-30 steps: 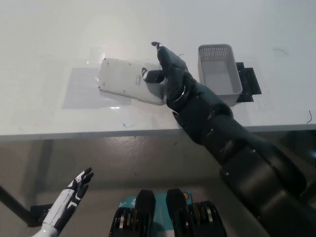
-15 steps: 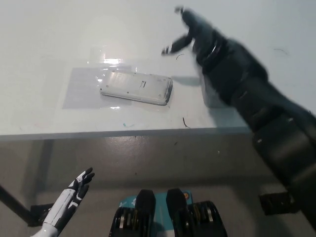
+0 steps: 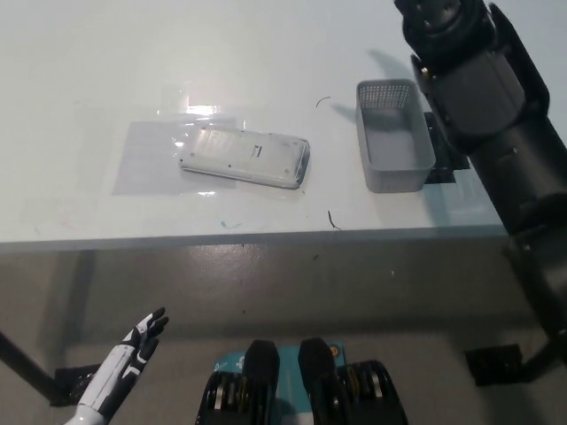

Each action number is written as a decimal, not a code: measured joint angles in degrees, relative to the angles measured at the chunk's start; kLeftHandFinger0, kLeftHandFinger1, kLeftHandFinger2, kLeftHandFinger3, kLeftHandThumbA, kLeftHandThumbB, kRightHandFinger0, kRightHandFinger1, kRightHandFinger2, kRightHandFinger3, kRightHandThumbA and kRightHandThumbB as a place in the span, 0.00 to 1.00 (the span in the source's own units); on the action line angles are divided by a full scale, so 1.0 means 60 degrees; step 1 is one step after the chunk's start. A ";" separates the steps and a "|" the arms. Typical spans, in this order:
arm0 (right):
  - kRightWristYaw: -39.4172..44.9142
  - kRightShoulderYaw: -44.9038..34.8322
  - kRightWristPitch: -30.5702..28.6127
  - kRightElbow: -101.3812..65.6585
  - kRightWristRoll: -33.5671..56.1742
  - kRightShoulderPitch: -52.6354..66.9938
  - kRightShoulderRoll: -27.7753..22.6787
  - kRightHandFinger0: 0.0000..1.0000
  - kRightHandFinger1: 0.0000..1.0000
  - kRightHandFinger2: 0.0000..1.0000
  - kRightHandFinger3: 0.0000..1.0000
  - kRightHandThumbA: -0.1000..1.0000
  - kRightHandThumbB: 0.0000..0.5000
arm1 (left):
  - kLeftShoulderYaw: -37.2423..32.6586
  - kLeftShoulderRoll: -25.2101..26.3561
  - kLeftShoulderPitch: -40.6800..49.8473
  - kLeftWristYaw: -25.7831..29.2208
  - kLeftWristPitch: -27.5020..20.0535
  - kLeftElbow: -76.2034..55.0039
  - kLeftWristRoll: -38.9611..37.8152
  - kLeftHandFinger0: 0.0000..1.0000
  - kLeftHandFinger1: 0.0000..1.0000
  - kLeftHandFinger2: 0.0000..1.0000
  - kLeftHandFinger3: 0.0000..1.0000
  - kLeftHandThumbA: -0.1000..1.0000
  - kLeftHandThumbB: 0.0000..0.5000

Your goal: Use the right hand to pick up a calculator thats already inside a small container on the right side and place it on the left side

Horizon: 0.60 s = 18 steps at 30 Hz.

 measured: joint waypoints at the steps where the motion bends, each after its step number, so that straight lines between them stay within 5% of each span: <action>1: 0.0016 -0.0152 0.0030 -0.0553 0.0023 0.0419 -0.0053 1.00 1.00 1.00 1.00 0.99 0.76 | 0.0000 -0.0002 0.0018 0.0000 0.0005 0.0026 -0.0001 1.00 1.00 1.00 1.00 1.00 1.00; 3: 0.0029 -0.0269 0.0071 -0.0980 0.0053 0.0788 -0.0102 1.00 1.00 1.00 1.00 1.00 0.54 | 0.0000 -0.0005 0.0027 0.0000 0.0007 0.0043 -0.0001 1.00 1.00 1.00 1.00 1.00 1.00; 4: 0.0045 -0.0338 0.0118 -0.1281 0.0085 0.1103 -0.0141 1.00 1.00 1.00 1.00 1.00 0.51 | 0.0001 -0.0005 0.0037 0.0000 0.0011 0.0066 -0.0001 1.00 1.00 1.00 1.00 1.00 1.00; 11: 0.0067 -0.0868 0.0249 -0.2953 0.0236 0.3205 -0.0495 1.00 1.00 1.00 1.00 1.00 0.69 | 0.0000 -0.0031 0.0053 0.0000 0.0021 0.0176 -0.0001 1.00 1.00 1.00 1.00 1.00 1.00; 13: 0.0065 -0.1048 0.0251 -0.3380 0.0304 0.3875 -0.0658 1.00 1.00 1.00 1.00 0.92 0.72 | 0.0000 -0.0038 0.0069 0.0001 0.0022 0.0189 -0.0001 1.00 1.00 1.00 1.00 1.00 1.00; 15: 0.0060 -0.1293 0.0248 -0.3812 0.0403 0.4615 -0.0868 1.00 1.00 1.00 1.00 0.97 0.66 | -0.0001 -0.0050 0.0085 0.0001 0.0023 0.0198 -0.0001 1.00 1.00 1.00 1.00 1.00 1.00; 18: 0.0050 -0.1744 0.0216 -0.4596 0.0607 0.5913 -0.1264 1.00 1.00 1.00 1.00 0.90 0.53 | -0.0002 -0.0093 0.0108 0.0001 0.0024 0.0213 -0.0001 1.00 1.00 1.00 1.00 1.00 1.00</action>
